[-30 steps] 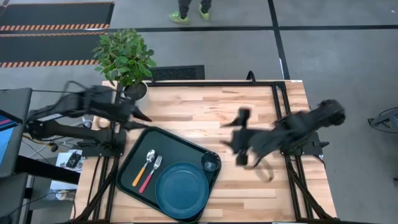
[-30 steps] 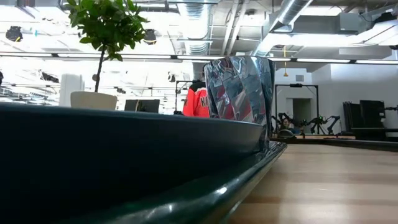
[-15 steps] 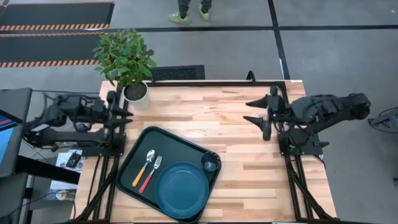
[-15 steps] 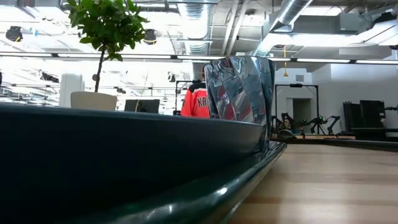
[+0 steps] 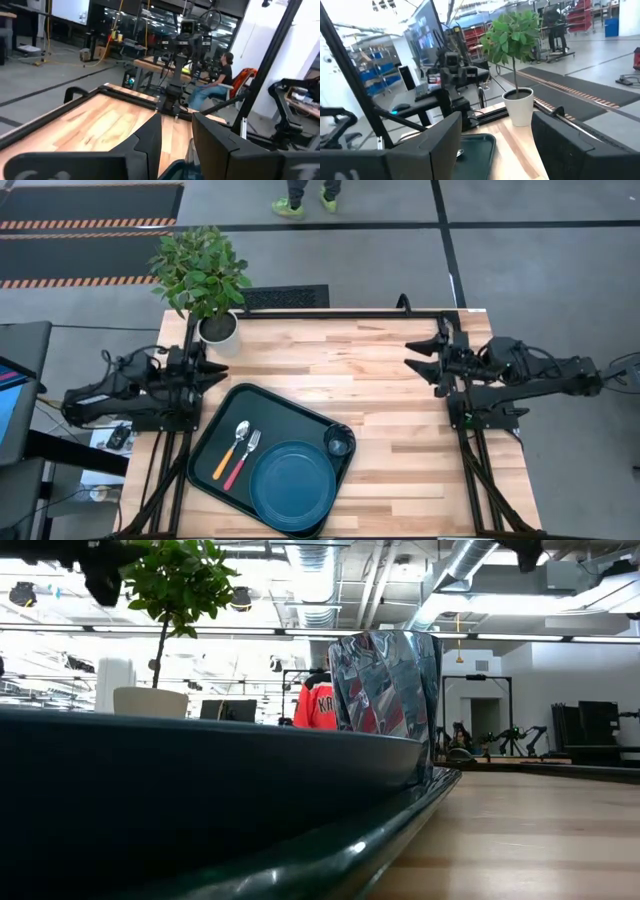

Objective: Pick and place plate/cup/fork/spoon on tray
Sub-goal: Return to Home Position

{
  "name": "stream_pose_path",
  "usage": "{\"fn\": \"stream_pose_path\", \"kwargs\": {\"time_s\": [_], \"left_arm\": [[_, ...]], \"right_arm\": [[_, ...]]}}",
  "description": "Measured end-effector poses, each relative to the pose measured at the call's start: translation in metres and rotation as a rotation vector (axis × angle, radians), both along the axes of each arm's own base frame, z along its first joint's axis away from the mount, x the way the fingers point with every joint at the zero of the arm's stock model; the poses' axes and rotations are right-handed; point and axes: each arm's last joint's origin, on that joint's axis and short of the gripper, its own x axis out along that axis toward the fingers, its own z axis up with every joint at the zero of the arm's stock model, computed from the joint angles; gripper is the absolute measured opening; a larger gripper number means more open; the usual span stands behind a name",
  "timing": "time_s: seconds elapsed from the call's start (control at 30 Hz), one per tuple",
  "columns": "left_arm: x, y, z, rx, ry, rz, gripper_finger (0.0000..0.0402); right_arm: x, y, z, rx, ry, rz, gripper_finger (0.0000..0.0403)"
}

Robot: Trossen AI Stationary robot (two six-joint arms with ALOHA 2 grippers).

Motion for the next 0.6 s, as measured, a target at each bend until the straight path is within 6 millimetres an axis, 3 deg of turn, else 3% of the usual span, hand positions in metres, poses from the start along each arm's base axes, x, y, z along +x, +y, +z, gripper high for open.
{"fn": "stream_pose_path", "kwargs": {"time_s": [0.23,0.6], "left_arm": [[0.011,0.001,-0.027,-0.032,-0.045,0.000,0.0096],[0.033,0.003,-0.081,-0.128,-0.035,-0.051,0.0096]], "right_arm": [[-0.013,-0.001,-0.036,0.020,-0.080,0.007,0.0265],[-0.021,-0.002,-0.123,0.104,-0.266,0.023,0.0265]]}}
